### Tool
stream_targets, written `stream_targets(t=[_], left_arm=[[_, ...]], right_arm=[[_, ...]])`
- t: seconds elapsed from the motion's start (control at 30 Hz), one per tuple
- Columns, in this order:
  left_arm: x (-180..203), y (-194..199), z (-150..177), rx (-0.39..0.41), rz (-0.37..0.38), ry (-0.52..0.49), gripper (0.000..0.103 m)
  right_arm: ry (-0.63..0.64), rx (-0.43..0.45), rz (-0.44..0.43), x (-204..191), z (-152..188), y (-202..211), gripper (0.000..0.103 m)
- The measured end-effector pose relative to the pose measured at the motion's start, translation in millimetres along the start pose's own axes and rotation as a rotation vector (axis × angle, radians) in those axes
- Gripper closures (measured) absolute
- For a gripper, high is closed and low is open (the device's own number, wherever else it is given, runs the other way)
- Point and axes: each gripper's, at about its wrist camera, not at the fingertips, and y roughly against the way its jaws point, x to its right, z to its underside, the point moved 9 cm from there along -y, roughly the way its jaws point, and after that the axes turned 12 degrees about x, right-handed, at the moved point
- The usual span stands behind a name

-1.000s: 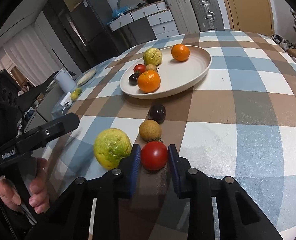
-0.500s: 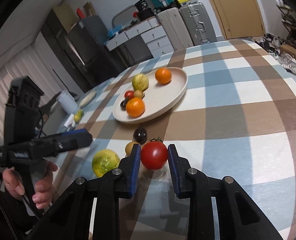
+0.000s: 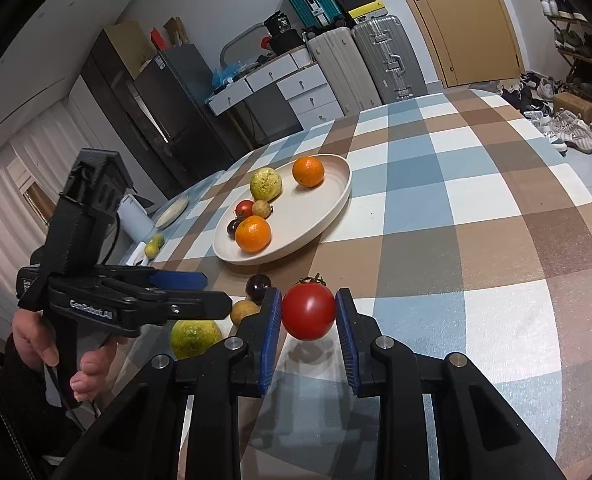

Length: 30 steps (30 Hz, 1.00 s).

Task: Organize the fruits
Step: 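Grasp a brown kiwi with the left tool while the right tool holds the tomato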

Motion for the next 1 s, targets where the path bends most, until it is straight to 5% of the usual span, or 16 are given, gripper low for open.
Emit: stream_targets(t=[0.37, 0.53, 1.0], left_arm=[[7.9, -13.4, 4.3, -0.055, 0.015, -0.037, 0.051], [12.7, -17.4, 8.8, -0.085, 0.004, -0.083, 0.077], [15.8, -1.2, 3.1, -0.045, 0.083, -0.054, 0.078]], right_arm=[[-0.004, 0.0, -0.038, -5.3, 2.2, -4.0, 0.075], [-0.01, 0.0, -0.038, -4.2, 2.1, -6.5, 0.075], [-0.006, -0.007, -0.036, -5.5, 1.7, -7.9, 0.075]])
